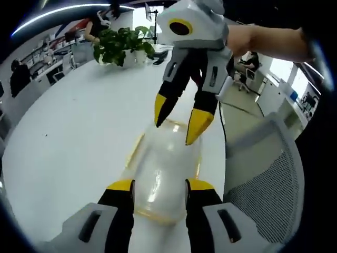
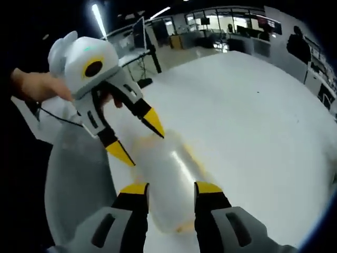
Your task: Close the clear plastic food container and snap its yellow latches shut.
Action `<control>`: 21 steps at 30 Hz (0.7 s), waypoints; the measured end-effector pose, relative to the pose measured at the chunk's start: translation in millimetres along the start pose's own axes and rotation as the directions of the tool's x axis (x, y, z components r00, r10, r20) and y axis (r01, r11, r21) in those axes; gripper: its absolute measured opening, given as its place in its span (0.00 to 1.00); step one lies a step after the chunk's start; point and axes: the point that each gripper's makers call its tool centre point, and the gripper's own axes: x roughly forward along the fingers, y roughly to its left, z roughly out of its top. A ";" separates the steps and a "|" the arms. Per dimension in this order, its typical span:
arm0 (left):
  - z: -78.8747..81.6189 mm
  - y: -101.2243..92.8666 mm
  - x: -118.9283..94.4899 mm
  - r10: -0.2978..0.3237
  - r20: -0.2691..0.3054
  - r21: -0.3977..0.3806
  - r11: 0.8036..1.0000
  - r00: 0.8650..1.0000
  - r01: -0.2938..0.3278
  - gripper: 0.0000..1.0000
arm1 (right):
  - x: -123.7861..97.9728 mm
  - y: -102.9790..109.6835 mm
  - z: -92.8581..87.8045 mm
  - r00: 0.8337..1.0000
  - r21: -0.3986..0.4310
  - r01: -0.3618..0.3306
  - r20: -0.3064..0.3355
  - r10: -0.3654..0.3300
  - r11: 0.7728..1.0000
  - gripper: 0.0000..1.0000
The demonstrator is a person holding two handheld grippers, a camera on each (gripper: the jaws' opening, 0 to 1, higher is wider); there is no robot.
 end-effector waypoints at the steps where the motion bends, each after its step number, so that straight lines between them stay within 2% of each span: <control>1: -0.5 0.6 0.9 0.000 -0.003 0.012 1.000 1.000 0.000 0.37 | 0.9 -1.2 -1.3 1.000 -0.038 0.006 -0.019 -0.007 0.999 0.31; 3: -0.1 1.2 2.7 -0.004 -0.004 0.040 0.999 1.000 0.004 0.37 | 2.5 -1.5 -1.0 0.999 -0.120 0.013 -0.034 -0.017 0.993 0.31; 6: 1.5 1.1 5.6 -0.006 -0.004 0.060 0.998 1.000 0.006 0.37 | 5.8 1.3 -3.7 0.998 -0.177 -0.005 -0.069 -0.008 0.984 0.31; 10: 3.0 -2.3 10.2 -0.019 -0.010 0.109 0.994 1.000 0.020 0.37 | 9.5 6.1 -1.9 0.997 -0.189 -0.034 -0.070 0.021 0.981 0.30; 15: 0.6 -5.5 15.5 -0.025 -0.037 0.158 0.987 0.999 0.031 0.37 | 14.0 6.0 -0.5 0.997 -0.218 -0.042 -0.079 0.025 0.975 0.31; 21: 2.7 -6.0 16.9 -0.030 -0.040 0.192 0.981 0.999 0.037 0.37 | 17.8 8.9 4.0 0.996 -0.219 -0.057 -0.073 0.042 0.974 0.32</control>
